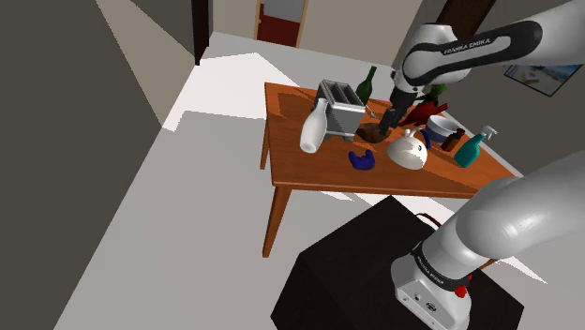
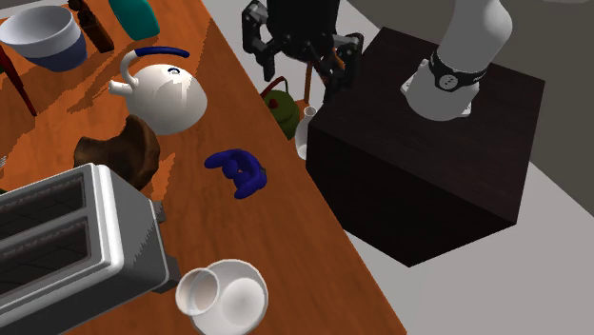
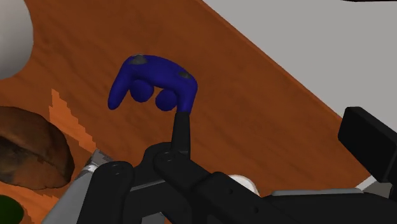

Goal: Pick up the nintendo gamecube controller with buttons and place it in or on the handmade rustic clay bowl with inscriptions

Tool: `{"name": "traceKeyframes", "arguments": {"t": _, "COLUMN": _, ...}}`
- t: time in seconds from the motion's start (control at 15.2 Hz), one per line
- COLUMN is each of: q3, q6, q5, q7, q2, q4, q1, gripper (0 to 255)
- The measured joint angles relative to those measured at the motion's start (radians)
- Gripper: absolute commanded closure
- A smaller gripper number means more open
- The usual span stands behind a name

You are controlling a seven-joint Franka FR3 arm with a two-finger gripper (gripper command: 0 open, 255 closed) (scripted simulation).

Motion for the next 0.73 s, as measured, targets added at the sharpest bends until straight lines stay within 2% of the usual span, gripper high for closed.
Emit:
{"name": "traceKeyframes", "arguments": {"t": 0.26, "q3": -0.075, "q6": 0.114, "q5": 0.045, "q7": -0.133, "q2": 0.152, "q4": 0.052, "q1": 0.007, "gripper": 0}}
{"name": "traceKeyframes", "arguments": {"t": 0.53, "q3": -0.12, "q6": 0.198, "q5": 0.147, "q7": -0.282, "q2": 0.322, "q4": 0.137, "q1": 0.012, "gripper": 0}}
{"name": "traceKeyframes", "arguments": {"t": 0.73, "q3": -0.128, "q6": 0.244, "q5": 0.253, "q7": -0.413, "q2": 0.462, "q4": 0.221, "q1": -0.009, "gripper": 0}}
